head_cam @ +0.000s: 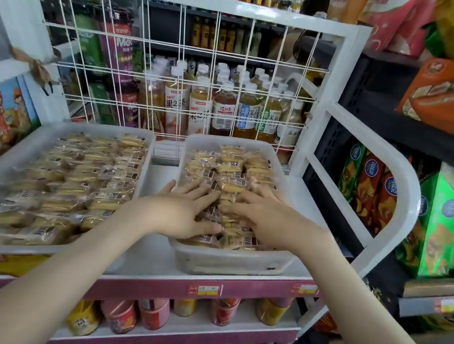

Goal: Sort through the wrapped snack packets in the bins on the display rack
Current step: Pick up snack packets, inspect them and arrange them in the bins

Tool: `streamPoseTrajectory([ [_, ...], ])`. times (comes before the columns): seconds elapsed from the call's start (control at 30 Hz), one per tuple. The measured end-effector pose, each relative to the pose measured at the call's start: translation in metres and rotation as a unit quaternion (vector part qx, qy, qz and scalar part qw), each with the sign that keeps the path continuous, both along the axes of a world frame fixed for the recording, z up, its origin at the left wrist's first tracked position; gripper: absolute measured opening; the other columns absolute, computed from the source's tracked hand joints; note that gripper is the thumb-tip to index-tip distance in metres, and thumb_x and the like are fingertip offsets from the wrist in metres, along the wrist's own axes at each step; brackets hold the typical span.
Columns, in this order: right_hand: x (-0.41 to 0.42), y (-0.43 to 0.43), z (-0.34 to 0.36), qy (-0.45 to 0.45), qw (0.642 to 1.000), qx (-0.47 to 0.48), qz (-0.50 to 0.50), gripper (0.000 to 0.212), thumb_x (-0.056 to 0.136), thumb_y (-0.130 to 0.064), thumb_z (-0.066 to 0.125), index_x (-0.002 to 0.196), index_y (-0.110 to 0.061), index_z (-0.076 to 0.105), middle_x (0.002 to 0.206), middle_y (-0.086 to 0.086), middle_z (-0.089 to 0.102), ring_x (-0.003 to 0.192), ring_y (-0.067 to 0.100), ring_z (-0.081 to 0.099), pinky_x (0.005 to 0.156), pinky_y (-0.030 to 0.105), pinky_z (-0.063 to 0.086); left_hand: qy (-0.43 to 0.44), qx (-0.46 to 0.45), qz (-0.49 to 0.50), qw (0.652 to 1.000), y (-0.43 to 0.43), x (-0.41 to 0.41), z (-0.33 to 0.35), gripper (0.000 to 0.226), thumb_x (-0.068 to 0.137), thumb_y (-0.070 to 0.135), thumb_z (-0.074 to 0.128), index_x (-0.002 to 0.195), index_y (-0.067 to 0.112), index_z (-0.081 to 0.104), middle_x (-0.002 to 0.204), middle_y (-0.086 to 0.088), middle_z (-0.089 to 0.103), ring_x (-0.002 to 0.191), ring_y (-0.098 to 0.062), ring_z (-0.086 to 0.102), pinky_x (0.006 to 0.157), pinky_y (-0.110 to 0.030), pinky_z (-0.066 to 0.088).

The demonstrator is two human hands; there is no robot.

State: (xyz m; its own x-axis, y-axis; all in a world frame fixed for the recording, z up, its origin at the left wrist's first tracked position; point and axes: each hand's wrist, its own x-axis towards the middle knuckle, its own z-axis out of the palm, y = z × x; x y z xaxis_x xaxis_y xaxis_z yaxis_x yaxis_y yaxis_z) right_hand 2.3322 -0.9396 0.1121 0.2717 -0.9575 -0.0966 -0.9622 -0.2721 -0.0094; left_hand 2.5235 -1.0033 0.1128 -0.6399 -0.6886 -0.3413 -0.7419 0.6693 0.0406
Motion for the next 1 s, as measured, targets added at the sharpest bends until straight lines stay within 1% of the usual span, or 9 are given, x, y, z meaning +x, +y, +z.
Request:
streamPoseTrajectory([
  [0.13, -0.011, -0.006, 0.006, -0.060, 0.994, 0.093, -0.009, 0.043, 0.103, -0.027, 0.035, 0.140, -0.049, 0.038, 0.143, -0.011, 0.035, 0.130, 0.020, 0.021, 0.113, 0.041, 0.018, 0.067, 0.014, 0.038, 0.997, 0.002, -0.002, 0.003, 0.080, 0.088, 0.071, 0.016, 0.154, 0.031, -0.003, 0.162, 0.003, -0.007, 0.149, -0.016, -0.010, 0.120, -0.048, -0.005],
  [0.23, -0.012, -0.011, 0.011, -0.177, 0.984, 0.022, -0.005, 0.035, 0.102, -0.025, 0.041, 0.134, -0.033, 0.053, 0.127, -0.002, 0.056, 0.115, 0.017, 0.046, 0.103, 0.036, 0.035, 0.154, -0.054, 0.112, 0.980, 0.002, -0.008, 0.003, 0.085, 0.085, 0.077, 0.015, 0.155, 0.031, -0.002, 0.162, -0.001, -0.008, 0.149, -0.025, -0.007, 0.117, -0.053, -0.003],
  [0.3, -0.011, -0.017, 0.015, -0.233, 0.971, -0.047, -0.041, 0.028, 0.100, -0.023, 0.047, 0.125, -0.023, 0.060, 0.116, -0.002, 0.063, 0.104, 0.013, 0.055, 0.092, 0.028, 0.042, 0.150, -0.080, 0.132, 0.977, -0.001, -0.013, 0.002, 0.092, 0.081, 0.082, 0.022, 0.154, 0.031, -0.004, 0.162, -0.003, -0.013, 0.149, -0.028, -0.010, 0.116, -0.056, -0.004],
  [0.37, -0.011, -0.025, 0.017, -0.198, 0.977, -0.066, -0.055, 0.024, 0.096, -0.024, 0.054, 0.117, -0.018, 0.063, 0.113, -0.003, 0.064, 0.104, 0.012, 0.056, 0.087, 0.023, 0.041, 0.117, -0.071, 0.141, 0.981, -0.003, -0.018, 0.000, 0.098, 0.078, 0.085, 0.026, 0.154, 0.032, -0.007, 0.160, -0.005, -0.018, 0.148, -0.029, -0.015, 0.117, -0.058, -0.006],
  [0.47, -0.006, -0.036, 0.013, -0.092, 0.993, -0.050, -0.048, 0.024, 0.090, -0.030, 0.063, 0.111, -0.018, 0.064, 0.110, -0.001, 0.062, 0.106, 0.016, 0.053, 0.091, 0.031, 0.043, 0.068, -0.060, 0.142, 0.986, -0.004, -0.024, -0.005, 0.097, 0.078, 0.087, 0.026, 0.154, 0.033, -0.002, 0.159, -0.006, -0.022, 0.146, -0.029, -0.022, 0.117, -0.058, -0.008],
  [0.67, 0.002, -0.044, 0.010, -0.019, 0.995, -0.098, -0.017, 0.011, 0.091, -0.024, 0.059, 0.099, -0.016, 0.060, 0.105, 0.004, 0.063, 0.102, 0.022, 0.056, 0.087, 0.039, 0.048, 0.045, -0.065, 0.140, 0.987, -0.004, -0.025, -0.006, 0.097, 0.078, 0.087, 0.025, 0.154, 0.033, -0.002, 0.161, -0.005, -0.017, 0.146, -0.028, -0.022, 0.118, -0.054, -0.006],
  [0.8, 0.000, -0.046, 0.006, -0.021, 0.995, -0.096, 0.000, 0.004, 0.093, -0.020, 0.055, 0.091, -0.017, 0.056, 0.101, 0.005, 0.062, 0.100, 0.024, 0.057, 0.085, 0.043, 0.049, 0.042, -0.080, 0.129, 0.988, -0.001, -0.024, -0.010, 0.095, 0.080, 0.086, 0.017, 0.155, 0.031, -0.003, 0.162, -0.004, -0.010, 0.146, -0.026, -0.022, 0.120, -0.051, 0.002],
  [0.9, -0.004, -0.046, 0.007, -0.040, 0.996, -0.083, 0.004, 0.009, 0.094, -0.019, 0.055, 0.087, -0.023, 0.052, 0.097, 0.003, 0.061, 0.098, 0.022, 0.056, 0.085, 0.043, 0.048, 0.031, -0.094, 0.119, 0.988, 0.000, -0.024, -0.013, 0.094, 0.081, 0.084, 0.010, 0.155, 0.028, -0.004, 0.162, -0.006, -0.010, 0.146, -0.026, -0.022, 0.121, -0.050, 0.005],
  [1.0, -0.007, -0.046, 0.008, -0.051, 0.995, -0.085, 0.007, 0.009, 0.096, -0.019, 0.052, 0.088, -0.018, 0.056, 0.093, 0.001, 0.059, 0.094, 0.020, 0.055, 0.086, 0.042, 0.047, 0.033, -0.102, 0.114, 0.988, 0.000, -0.023, -0.015, 0.093, 0.082, 0.082, 0.009, 0.155, 0.027, -0.004, 0.162, -0.007, -0.009, 0.146, -0.027, -0.022, 0.120, -0.049, 0.009],
])
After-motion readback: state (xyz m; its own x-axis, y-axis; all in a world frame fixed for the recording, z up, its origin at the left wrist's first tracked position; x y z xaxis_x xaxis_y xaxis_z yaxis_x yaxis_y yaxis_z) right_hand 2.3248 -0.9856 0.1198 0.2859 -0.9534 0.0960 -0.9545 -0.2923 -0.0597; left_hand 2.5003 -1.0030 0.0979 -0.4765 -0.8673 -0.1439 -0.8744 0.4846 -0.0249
